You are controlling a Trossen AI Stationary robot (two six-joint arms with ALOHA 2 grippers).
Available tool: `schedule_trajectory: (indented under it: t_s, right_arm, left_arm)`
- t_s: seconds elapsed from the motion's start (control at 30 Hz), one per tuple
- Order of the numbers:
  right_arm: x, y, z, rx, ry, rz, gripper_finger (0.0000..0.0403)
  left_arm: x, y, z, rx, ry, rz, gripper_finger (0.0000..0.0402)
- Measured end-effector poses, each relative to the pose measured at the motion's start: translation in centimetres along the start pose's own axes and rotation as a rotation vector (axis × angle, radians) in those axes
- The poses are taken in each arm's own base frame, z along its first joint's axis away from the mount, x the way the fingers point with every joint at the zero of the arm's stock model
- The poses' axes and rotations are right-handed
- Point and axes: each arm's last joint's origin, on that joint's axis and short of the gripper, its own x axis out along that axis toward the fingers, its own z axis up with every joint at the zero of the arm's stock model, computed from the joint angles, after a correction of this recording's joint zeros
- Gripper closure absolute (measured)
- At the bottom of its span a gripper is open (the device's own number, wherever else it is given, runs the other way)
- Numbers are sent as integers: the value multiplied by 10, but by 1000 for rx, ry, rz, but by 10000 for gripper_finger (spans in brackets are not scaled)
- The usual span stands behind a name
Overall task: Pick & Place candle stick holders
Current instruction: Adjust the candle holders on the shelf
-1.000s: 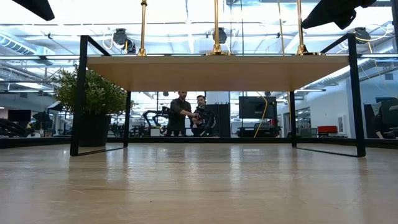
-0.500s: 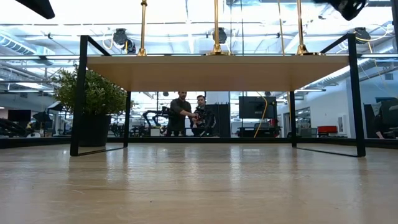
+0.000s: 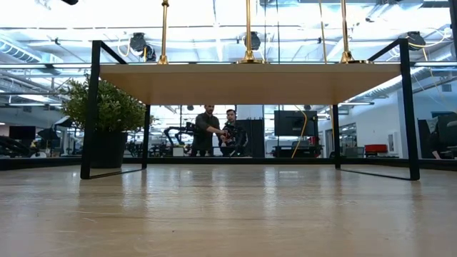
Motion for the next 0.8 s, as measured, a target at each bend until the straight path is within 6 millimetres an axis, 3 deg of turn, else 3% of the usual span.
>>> schedule_trajectory:
  t_s: [0.1, 0.23, 0.47, 0.67, 0.8]
  right_arm:
    - [4, 3, 0, -29, -15, 1, 403]
    - [5, 5, 1, -21, -27, 12, 403]
    - [-2, 13, 2, 9, -55, 71, 403]
    - [-8, 19, -2, 1, -59, 80, 403]
    - [-16, 22, -3, -2, -87, 66, 403]
  left_arm:
    - [-1, -8, -3, 17, -14, -72, 401]
    - [-7, -34, -4, 89, 5, -282, 401]
    - [-1, -87, 20, 152, 21, -635, 401]
    - [32, -104, 25, 266, -8, -624, 401]
    - [72, -125, 1, 558, 72, -693, 401]
